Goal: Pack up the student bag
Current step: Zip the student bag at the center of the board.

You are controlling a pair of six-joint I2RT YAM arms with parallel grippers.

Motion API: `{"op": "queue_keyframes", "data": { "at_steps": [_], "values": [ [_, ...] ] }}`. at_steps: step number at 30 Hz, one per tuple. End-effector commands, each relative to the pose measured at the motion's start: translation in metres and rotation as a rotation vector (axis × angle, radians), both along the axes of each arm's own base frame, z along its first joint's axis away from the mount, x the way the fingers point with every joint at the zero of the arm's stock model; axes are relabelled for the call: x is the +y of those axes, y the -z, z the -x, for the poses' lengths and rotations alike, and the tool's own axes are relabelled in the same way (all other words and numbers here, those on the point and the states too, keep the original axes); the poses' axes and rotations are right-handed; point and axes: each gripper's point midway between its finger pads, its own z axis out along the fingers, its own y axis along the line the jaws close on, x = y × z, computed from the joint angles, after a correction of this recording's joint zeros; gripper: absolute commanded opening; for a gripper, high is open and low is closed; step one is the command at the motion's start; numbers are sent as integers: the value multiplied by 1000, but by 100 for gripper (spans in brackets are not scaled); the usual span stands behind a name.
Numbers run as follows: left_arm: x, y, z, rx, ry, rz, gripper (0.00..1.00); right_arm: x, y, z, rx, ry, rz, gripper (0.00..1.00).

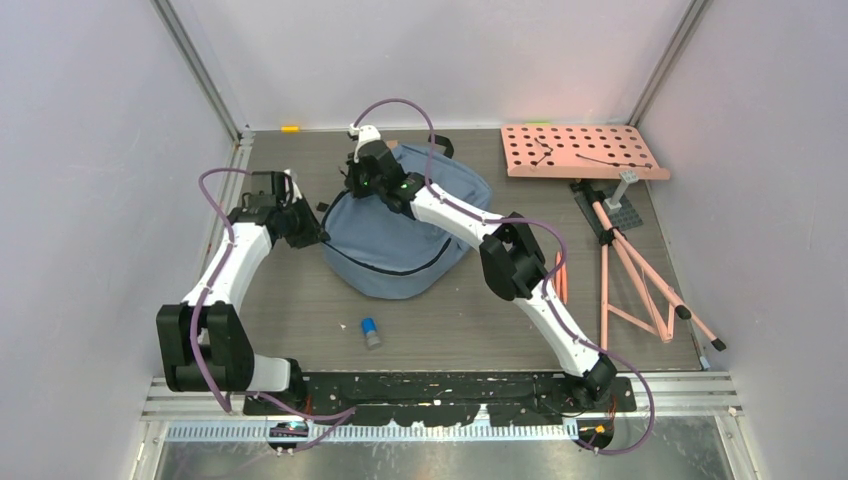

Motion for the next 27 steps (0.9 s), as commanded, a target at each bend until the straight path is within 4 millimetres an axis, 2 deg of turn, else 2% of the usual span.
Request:
{"op": "queue_keyframes", "data": {
  "at_steps": [1,6,10,13,16,19,20,24,26,27],
  "values": [
    [8,-2,14,70,-2,-32,0,-63,-53,-44,-143,228,60,0],
    [10,-1,12,74,-8,-33,0,-85,-43,-52,-143,296,126,0],
    [12,-2,10,73,-18,-30,0,-95,-33,-55,-131,314,167,0],
    [11,-3,7,70,-17,-24,0,-96,-30,-55,-124,307,167,0],
    [10,-6,0,49,-13,-15,0,-86,-37,-53,-126,241,122,0],
    [16,-9,-13,27,-24,-19,0,-74,-67,-52,-161,174,43,4],
    [22,-11,-20,19,-37,-21,0,-70,-76,-49,-167,148,23,13],
    [44,-15,-51,-14,-75,-22,0,-68,-137,-46,-245,131,-53,44],
    [53,-20,-72,-40,-82,-31,0,-72,-164,-42,-293,124,-67,53],
    [56,-21,-82,-51,-81,-38,0,-75,-170,-42,-318,118,-49,55]
  ]
}}
